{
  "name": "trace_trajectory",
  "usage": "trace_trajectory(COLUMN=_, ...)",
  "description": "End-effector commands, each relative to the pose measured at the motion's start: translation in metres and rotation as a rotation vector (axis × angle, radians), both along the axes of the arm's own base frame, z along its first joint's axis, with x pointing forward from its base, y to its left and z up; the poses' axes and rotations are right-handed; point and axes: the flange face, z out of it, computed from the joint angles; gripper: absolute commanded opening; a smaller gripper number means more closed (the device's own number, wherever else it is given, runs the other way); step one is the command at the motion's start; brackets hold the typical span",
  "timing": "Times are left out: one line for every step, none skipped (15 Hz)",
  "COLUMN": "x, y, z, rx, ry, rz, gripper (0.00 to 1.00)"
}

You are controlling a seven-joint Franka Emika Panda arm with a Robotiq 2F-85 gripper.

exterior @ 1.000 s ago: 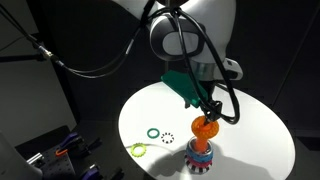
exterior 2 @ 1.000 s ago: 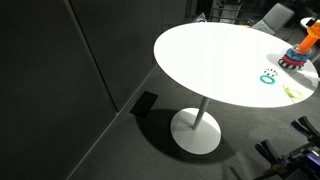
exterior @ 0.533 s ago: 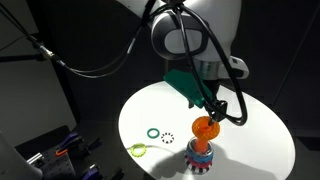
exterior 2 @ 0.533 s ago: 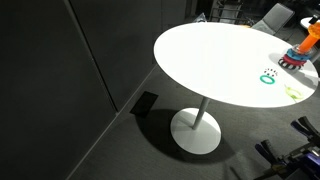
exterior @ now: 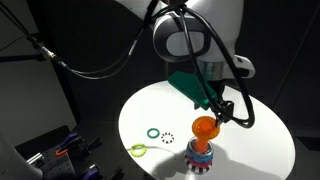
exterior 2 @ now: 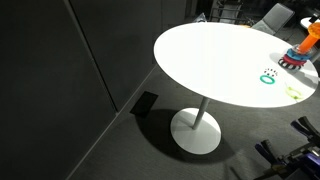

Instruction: Lift the orange donut plush toy and put it on the orange handle

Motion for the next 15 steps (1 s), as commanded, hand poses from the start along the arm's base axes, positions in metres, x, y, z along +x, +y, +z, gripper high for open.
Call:
trace_trajectory(x=0.006, y=-0.008, z=0.000, rx=-0.015, ry=-0.025, rz=-0.013, gripper=1.00)
trace_trajectory(x=0.006, y=-0.008, z=-0.002, rx=-0.018, ry=-0.028, rz=-0.012, gripper=1.00)
trace_trajectory(x=0.006, y=-0.008, z=-0.004, rx=-0.020, ry=-0.029, rz=-0.012, gripper=1.00)
trace_trajectory(x=0.006, y=-0.008, z=-0.007, rx=-0.021, ry=-0.027, rz=-0.012, gripper=1.00)
trace_trajectory(x=0.006, y=-0.008, z=-0.010, rx=-0.021, ry=-0.025, rz=-0.011, gripper=1.00)
trace_trajectory(x=0.006, y=-0.008, z=-0.012, rx=-0.020, ry=-0.024, rz=-0.011, gripper=1.00)
trace_trajectory(x=0.006, y=-0.008, z=-0.015, rx=-0.019, ry=-0.021, rz=-0.011, gripper=1.00)
trace_trajectory(x=0.007, y=-0.008, z=-0.017, rx=-0.019, ry=-0.018, rz=-0.010, gripper=1.00)
trace_trajectory(x=0.007, y=-0.008, z=-0.019, rx=-0.019, ry=-0.016, rz=-0.010, gripper=1.00)
trace_trajectory(x=0.007, y=-0.007, z=-0.020, rx=-0.018, ry=-0.014, rz=-0.009, gripper=1.00)
trace_trajectory(x=0.007, y=-0.007, z=-0.022, rx=-0.019, ry=-0.012, rz=-0.009, gripper=1.00)
trace_trajectory(x=0.007, y=-0.007, z=-0.022, rx=-0.016, ry=-0.011, rz=-0.008, gripper=1.00)
trace_trajectory(x=0.006, y=-0.007, z=-0.021, rx=-0.013, ry=-0.010, rz=-0.007, gripper=1.00)
trace_trajectory(x=0.006, y=-0.006, z=-0.019, rx=-0.010, ry=-0.010, rz=-0.004, gripper=1.00)
trace_trajectory(x=0.005, y=-0.005, z=-0.018, rx=-0.003, ry=-0.006, rz=0.001, gripper=1.00)
